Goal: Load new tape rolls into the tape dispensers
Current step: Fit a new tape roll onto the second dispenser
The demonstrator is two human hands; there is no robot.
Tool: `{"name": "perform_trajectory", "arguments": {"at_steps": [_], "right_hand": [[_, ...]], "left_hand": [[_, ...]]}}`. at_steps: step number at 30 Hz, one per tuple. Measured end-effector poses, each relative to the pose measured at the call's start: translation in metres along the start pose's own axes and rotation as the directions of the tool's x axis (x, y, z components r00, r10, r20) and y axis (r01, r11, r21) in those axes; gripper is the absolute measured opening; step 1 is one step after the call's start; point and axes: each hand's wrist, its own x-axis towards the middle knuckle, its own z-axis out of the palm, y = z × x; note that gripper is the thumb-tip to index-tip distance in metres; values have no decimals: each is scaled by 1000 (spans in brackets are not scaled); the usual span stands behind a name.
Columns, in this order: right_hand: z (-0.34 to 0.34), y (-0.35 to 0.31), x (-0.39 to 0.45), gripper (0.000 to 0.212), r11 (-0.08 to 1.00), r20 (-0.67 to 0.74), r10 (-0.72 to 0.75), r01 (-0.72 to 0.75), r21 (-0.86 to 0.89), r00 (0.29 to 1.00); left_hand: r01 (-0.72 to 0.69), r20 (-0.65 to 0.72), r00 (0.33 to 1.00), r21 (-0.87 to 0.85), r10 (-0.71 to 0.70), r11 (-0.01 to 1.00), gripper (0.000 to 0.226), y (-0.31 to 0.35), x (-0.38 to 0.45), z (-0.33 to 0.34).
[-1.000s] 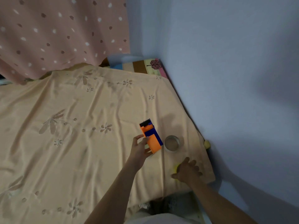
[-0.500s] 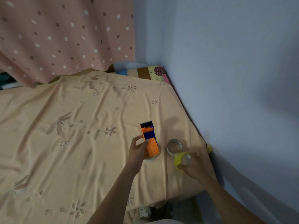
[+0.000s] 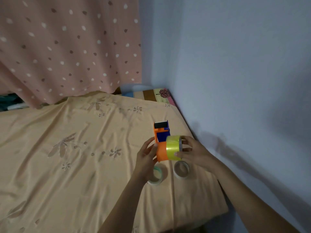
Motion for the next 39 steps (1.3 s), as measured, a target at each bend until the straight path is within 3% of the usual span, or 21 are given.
{"name": "perform_trajectory", "arguments": {"at_steps": [7,15,20,24,29,32,35,37,39], "right_hand": [[6,-10,4,73,995,57,-20,25,-93,998],[21,-9,11,77,990,70,-32,42,-138,997],[33,-15,19,78,994,50,-30,35,-101,998],[45,-22,21,74,987,112,-49,65,-147,993],[61,-30,23,70,987,207,-50,80,-141,977],[73,-34,29,62,975,200,-61,101,-197,978],[88,-37,29,73,957,203,-64,118,-264,977],[95,-39,27,82,943,214,-48,115,-313,976],[100,-41,25,75,921,218,-53,132,-367,974]], "left_hand": [[-11,10,1000,9,11,1000,32,6,1,-5],[36,47,998,-64,-33,997,31,10,-2,-2],[98,142,987,-136,-79,986,37,9,-3,2],[115,178,980,-128,-91,985,68,15,-2,-1],[135,183,977,-152,-106,979,60,23,6,-18],[115,139,986,-136,-96,984,66,23,8,-25],[100,-7,995,-117,-102,988,72,24,7,-28],[102,-102,988,-118,-114,988,67,23,5,-33],[111,-142,981,-149,-132,983,54,22,0,-43]]}}
